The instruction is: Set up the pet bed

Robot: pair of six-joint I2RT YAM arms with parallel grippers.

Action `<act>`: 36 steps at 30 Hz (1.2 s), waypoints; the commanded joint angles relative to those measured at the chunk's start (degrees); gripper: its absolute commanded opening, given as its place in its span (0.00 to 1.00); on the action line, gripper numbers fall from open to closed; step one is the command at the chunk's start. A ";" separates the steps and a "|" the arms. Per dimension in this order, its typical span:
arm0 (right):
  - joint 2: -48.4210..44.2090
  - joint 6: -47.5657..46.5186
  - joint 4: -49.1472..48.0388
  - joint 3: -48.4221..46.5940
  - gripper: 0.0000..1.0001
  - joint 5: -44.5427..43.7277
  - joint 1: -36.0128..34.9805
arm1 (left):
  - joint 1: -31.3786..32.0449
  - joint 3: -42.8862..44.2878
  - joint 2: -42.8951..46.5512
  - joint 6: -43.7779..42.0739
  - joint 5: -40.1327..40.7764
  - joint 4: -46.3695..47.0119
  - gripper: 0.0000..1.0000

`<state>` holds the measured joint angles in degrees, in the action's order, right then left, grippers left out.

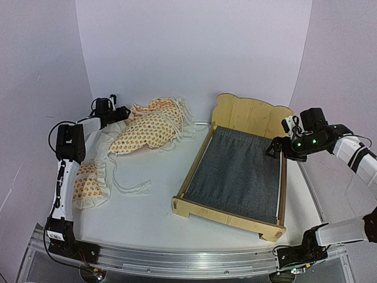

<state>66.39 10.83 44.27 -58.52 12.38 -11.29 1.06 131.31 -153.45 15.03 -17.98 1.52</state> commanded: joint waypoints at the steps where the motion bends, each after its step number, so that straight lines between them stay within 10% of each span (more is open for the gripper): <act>1: 1.37 0.99 -5.99 -4.54 0.98 4.59 -0.33 | -0.33 3.23 -0.33 2.66 -12.95 4.99 0.57; 8: 5.23 4.55 1.66 -7.21 0.98 3.67 -2.20 | -0.23 -3.45 11.34 8.42 -16.53 5.95 0.00; 16: 5.37 8.54 5.51 -4.96 0.98 1.07 -4.96 | 8.53 -15.66 35.23 7.87 -17.53 5.51 0.00; 29: 5.72 9.69 6.44 -5.48 0.98 -4.80 -5.01 | 54.53 -59.41 63.46 -4.79 -11.18 4.91 0.00; 30: 6.21 9.93 6.51 -5.92 0.98 -5.82 -5.05 | 55.07 -61.34 63.53 -3.51 -13.35 4.53 0.07; 33: 9.16 9.93 7.04 -8.77 0.98 -5.05 -5.06 | 55.10 -64.90 66.51 -3.24 -13.01 -2.57 0.70; 36: 12.86 9.91 7.18 -13.31 0.98 -1.72 -5.17 | 54.91 -68.16 74.31 -4.72 -6.69 -4.74 0.91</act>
<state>75.48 20.32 52.40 -65.04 8.75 -16.19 57.41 64.47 -90.45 12.12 -30.35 -1.19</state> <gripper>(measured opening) 0.984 0.761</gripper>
